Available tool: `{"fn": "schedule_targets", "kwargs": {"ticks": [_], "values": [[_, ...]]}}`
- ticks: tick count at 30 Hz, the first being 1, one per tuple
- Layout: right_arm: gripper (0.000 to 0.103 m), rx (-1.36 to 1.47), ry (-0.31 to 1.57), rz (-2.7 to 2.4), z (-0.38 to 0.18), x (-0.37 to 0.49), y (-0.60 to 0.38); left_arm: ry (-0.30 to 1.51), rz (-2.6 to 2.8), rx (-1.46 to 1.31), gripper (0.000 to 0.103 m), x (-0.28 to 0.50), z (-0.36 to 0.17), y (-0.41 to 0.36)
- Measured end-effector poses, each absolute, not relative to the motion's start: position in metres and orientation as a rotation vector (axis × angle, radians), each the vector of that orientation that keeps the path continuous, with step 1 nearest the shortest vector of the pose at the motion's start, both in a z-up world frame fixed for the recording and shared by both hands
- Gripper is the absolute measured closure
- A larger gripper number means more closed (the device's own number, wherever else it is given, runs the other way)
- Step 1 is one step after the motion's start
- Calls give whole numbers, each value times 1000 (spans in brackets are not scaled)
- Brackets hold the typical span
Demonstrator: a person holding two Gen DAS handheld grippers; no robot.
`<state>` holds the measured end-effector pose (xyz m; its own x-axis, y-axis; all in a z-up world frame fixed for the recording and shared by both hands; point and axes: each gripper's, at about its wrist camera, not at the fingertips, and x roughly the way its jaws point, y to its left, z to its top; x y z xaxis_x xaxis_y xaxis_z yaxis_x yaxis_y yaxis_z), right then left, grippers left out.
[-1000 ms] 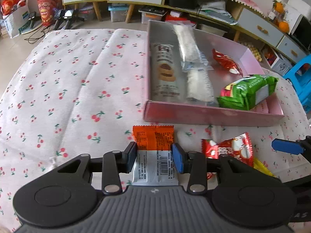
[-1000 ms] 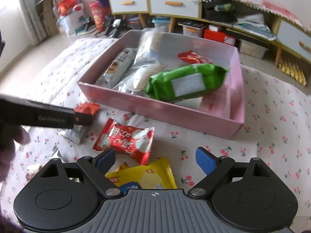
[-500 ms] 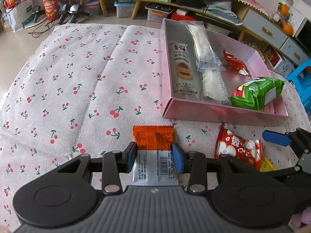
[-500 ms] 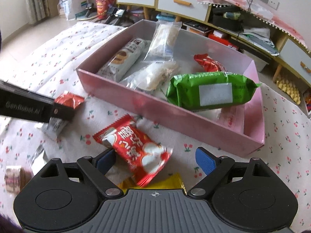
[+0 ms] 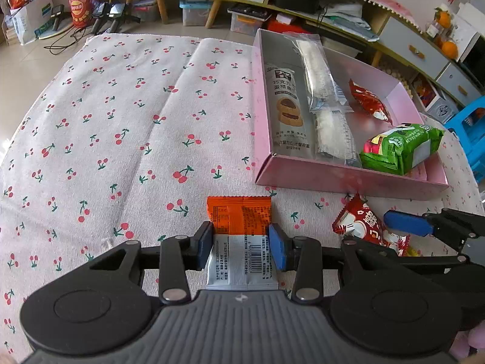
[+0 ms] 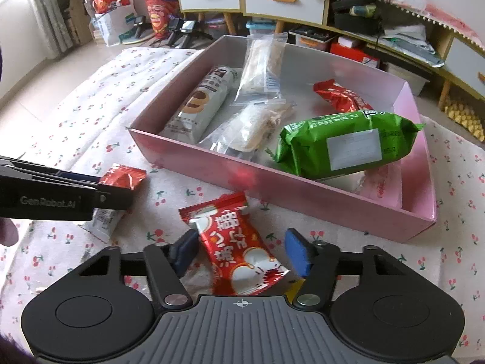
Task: Organize snacks
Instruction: 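Grasp another red candy bag with right tool while left tool holds the wafer pack, then carry both snacks over the pink box and lower them inside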
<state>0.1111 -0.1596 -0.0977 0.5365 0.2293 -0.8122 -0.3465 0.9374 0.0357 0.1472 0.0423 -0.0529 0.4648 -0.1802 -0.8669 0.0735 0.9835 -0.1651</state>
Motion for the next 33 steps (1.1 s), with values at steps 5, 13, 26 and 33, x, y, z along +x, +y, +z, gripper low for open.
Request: {"fn": "schedule_targets", "kwargs": {"ticks": [5, 13, 26, 33], "values": [[65, -101, 968, 349, -94, 112, -159, 1082, -157, -120, 66, 147, -52, 44], [66, 27, 1005, 322, -90, 116, -175, 1099, -176, -161, 66, 145, -50, 46], [66, 155, 1034, 289, -71, 112, -189, 1089, -216, -216, 66, 140, -34, 48], [66, 211, 1010, 275, -55, 107, -197, 1066, -220, -265, 66, 140, -25, 52]]}}
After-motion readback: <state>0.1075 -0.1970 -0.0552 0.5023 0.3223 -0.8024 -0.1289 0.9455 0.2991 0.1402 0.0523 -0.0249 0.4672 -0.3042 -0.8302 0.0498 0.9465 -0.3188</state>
